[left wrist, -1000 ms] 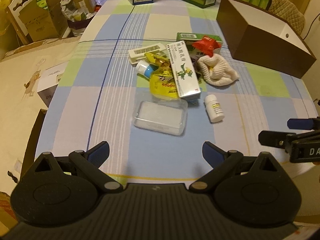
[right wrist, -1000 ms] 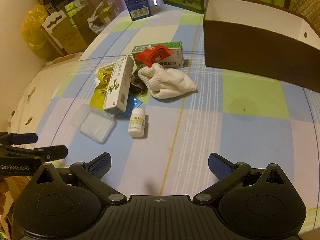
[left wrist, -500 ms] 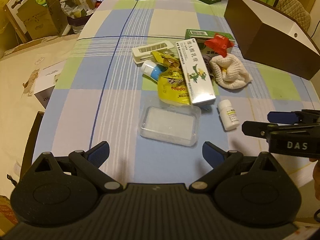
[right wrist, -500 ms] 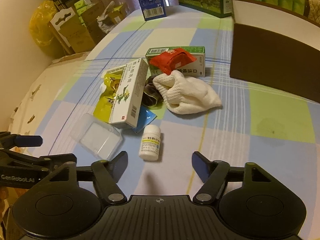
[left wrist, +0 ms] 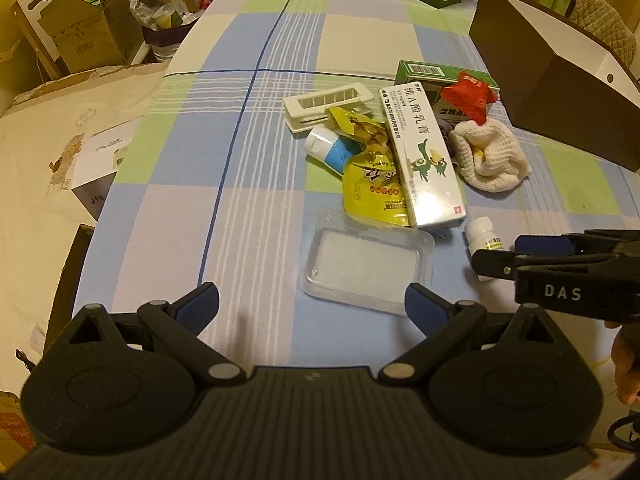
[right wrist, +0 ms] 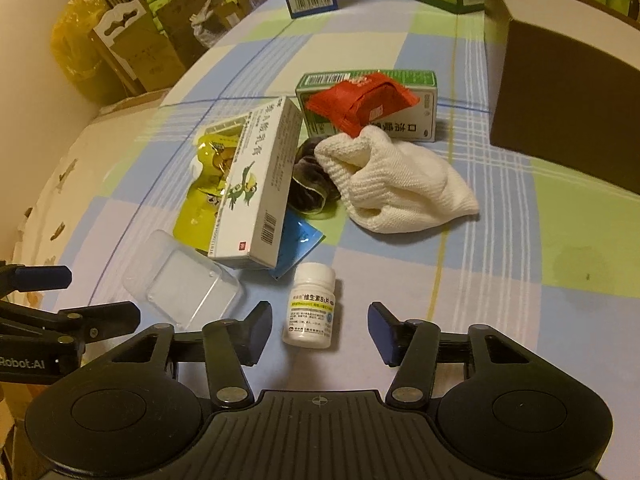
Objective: Organize objects
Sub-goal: 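Grasp the clear plastic box with the left tool while the right tool grasps the white pill bottle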
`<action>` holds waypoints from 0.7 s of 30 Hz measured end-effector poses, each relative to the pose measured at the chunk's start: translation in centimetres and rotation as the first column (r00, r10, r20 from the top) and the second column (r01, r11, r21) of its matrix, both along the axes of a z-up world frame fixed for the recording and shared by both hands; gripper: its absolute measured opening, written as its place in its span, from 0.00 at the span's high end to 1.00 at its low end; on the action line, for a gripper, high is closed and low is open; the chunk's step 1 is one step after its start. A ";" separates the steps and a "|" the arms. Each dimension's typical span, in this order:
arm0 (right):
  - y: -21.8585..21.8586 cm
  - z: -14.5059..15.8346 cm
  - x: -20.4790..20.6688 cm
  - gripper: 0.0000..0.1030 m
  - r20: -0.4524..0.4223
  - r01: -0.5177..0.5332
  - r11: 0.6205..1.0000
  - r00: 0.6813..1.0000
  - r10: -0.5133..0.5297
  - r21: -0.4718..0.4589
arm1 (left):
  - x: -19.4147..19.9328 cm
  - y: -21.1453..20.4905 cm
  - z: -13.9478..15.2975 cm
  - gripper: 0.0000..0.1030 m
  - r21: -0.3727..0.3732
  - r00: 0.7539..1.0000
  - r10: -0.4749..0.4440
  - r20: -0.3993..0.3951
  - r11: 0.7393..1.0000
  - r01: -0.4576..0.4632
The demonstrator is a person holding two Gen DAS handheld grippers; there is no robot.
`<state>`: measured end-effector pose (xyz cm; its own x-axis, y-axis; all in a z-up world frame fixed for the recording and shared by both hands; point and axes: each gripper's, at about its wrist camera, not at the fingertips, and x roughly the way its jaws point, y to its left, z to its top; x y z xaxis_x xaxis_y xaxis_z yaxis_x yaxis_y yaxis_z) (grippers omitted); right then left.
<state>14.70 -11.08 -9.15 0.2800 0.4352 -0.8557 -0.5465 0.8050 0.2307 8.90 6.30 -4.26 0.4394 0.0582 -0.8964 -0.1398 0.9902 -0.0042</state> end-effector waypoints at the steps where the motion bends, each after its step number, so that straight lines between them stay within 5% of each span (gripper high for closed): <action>1: 0.2 -0.1 0.1 0.53 -0.001 0.000 1.000 1.000 0.000 -0.004 | 0.1 0.1 0.0 0.05 -0.001 1.000 -0.002 0.000 1.000 0.002; 7: 0.4 -0.6 0.7 0.76 -0.014 -0.012 1.000 1.000 0.011 -0.003 | 0.8 -0.1 -0.3 0.04 0.002 1.000 -0.018 -0.001 1.000 0.018; 21: -4.1 0.8 2.1 0.77 -0.005 0.105 0.994 0.994 -0.105 0.016 | 3.5 -2.0 -1.8 0.01 -0.026 0.990 -0.140 -0.008 0.990 0.140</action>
<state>16.82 -15.14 -8.35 0.3210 0.4177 -0.8500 -0.4580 0.8540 0.2467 12.39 4.34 -6.11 0.4325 -0.0263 -0.9012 0.0000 0.9996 -0.0292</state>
